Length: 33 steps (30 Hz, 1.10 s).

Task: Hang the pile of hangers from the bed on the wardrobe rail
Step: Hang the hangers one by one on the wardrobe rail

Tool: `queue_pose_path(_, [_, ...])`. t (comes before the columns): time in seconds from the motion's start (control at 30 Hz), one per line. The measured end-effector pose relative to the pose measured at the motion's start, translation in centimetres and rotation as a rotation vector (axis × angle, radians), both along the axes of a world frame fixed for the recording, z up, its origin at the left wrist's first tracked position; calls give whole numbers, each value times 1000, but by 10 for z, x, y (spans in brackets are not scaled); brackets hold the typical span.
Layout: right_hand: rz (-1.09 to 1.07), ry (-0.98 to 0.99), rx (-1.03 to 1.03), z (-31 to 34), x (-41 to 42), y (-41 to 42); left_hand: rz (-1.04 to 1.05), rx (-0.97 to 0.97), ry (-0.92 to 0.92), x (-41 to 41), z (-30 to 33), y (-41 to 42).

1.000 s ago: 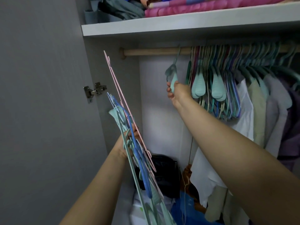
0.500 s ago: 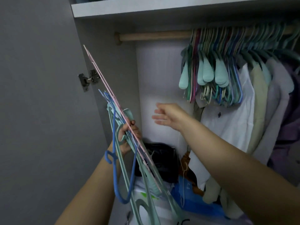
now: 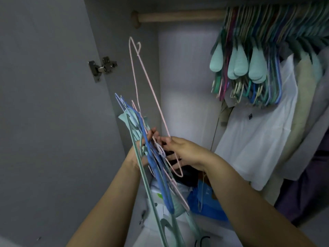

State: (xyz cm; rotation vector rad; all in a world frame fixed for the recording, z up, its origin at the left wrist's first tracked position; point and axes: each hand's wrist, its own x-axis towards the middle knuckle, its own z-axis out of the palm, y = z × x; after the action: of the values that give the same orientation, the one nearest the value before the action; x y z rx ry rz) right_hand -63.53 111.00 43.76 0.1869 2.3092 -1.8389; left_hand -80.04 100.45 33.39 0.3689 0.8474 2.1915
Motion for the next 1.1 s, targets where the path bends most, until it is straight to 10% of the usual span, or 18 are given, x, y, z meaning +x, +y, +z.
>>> queue_pose_path(0.7, [-301, 86, -230, 6, 9, 85, 96, 134, -70, 62, 30, 16])
queue_pose_path(1.1, [-27, -141, -357, 6, 9, 112, 146, 257, -131, 48, 24, 19])
